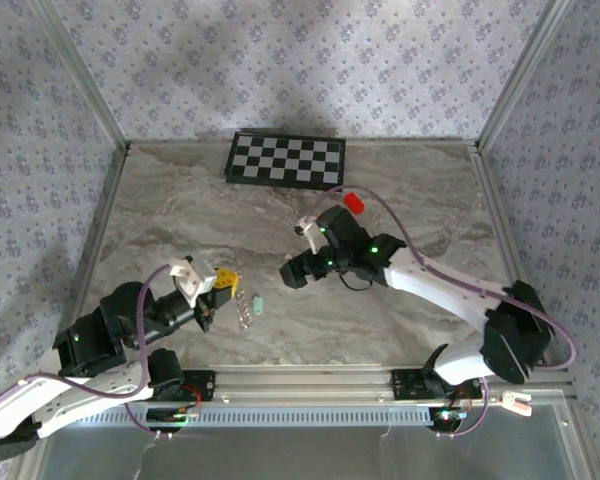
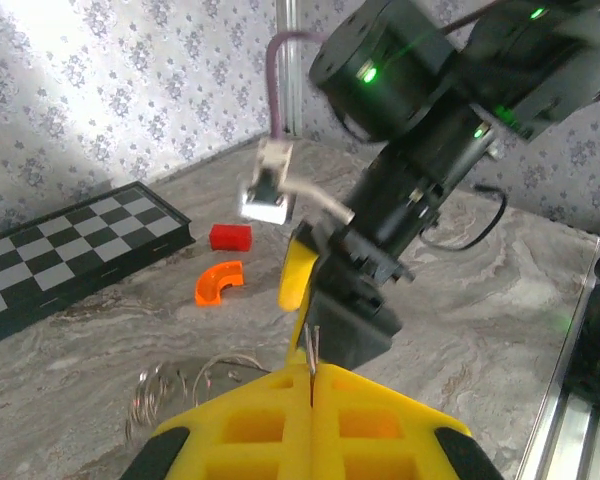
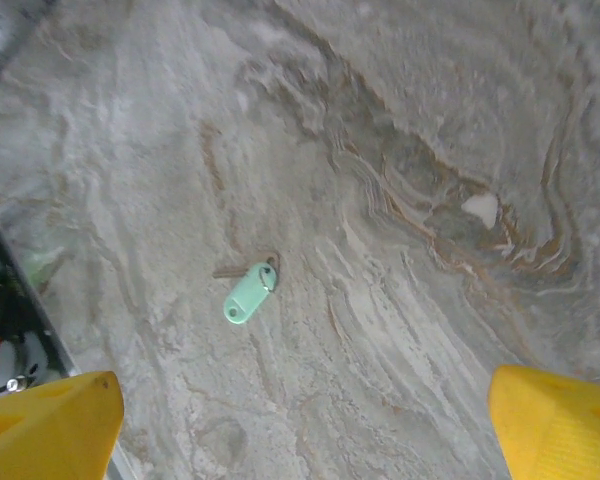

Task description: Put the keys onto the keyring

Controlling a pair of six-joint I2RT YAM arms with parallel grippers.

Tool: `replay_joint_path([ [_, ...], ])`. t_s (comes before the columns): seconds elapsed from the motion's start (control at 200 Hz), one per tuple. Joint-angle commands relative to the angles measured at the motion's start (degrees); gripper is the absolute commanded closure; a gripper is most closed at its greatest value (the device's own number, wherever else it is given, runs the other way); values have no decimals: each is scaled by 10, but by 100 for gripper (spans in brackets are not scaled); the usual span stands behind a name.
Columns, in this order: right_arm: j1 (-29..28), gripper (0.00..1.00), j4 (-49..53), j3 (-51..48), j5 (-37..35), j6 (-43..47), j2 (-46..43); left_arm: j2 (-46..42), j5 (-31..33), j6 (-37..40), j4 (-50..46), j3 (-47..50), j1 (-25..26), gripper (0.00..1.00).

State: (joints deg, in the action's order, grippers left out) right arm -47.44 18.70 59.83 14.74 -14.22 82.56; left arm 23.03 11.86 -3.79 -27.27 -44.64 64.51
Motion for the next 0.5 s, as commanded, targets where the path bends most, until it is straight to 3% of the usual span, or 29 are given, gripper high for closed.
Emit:
replay_joint_path([
  [0.0, -19, 6, -7, 40, -4, -4, 50, -16, 11, -19, 19, 4, -1, 100],
  [0.495, -62, 23, 112, 209, -6, 71, 256, -64, 15, -31, 49, 39, -1, 100],
])
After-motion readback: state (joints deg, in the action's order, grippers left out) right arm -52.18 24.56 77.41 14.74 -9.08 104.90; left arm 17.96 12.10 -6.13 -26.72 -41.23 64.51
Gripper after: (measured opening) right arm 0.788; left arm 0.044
